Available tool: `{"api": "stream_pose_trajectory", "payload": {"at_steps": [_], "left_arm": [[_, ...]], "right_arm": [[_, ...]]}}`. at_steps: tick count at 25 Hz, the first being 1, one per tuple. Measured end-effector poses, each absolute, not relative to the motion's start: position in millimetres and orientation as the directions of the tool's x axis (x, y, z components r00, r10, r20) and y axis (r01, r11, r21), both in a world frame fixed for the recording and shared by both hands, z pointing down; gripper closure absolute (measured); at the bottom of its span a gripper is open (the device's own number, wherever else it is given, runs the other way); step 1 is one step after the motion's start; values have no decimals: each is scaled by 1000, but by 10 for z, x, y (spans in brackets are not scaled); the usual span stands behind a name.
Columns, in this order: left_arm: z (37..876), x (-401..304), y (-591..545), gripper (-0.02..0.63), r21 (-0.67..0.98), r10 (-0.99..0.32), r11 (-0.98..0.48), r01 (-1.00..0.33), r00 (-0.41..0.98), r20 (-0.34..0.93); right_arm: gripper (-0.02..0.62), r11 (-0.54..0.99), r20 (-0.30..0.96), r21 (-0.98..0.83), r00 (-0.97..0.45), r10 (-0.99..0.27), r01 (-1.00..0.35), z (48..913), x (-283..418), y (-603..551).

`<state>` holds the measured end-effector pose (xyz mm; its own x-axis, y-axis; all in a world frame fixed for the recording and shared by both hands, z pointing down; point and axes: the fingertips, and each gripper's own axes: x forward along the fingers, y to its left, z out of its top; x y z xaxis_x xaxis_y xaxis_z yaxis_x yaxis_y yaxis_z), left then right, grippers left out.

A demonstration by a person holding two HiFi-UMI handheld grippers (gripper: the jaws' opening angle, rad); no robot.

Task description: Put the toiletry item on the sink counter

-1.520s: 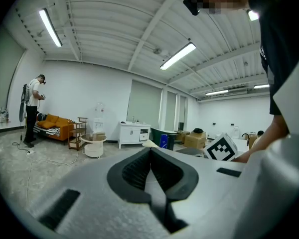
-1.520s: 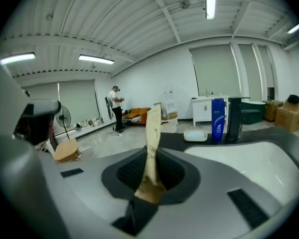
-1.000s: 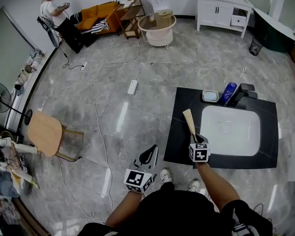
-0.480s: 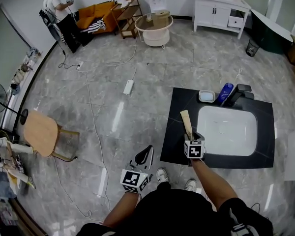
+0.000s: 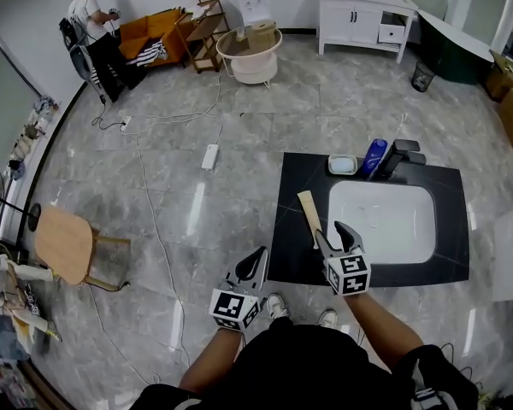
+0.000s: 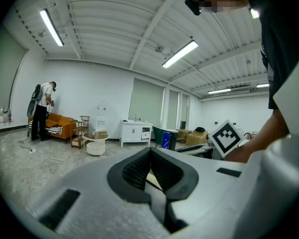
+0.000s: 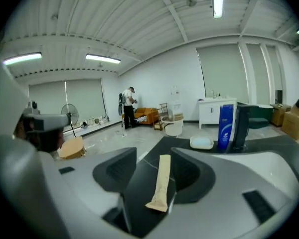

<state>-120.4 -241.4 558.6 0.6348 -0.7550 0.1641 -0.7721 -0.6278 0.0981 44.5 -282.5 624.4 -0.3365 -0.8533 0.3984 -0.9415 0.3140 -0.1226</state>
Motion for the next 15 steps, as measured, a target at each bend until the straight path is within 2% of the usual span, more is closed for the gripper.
{"api": "stream_pose_trajectory", "payload": {"at_steps": [4, 11, 15], "left_arm": [[5487, -1075, -2461, 597, 86, -746, -645, -759, 650, 143], [5281, -953, -2527, 597, 69, -747, -653, -754, 657, 105], [5227, -790, -2493, 597, 77, -730, -673, -736, 677, 90]], "right_arm": [[399, 344, 335, -103, -358, -872, -933, 5801, 506, -2688], [537, 359, 216, -41, -359, -908, -933, 5200, 699, -2438], [573, 327, 164, -74, -335, -928, -942, 5027, 890, -2359]]}}
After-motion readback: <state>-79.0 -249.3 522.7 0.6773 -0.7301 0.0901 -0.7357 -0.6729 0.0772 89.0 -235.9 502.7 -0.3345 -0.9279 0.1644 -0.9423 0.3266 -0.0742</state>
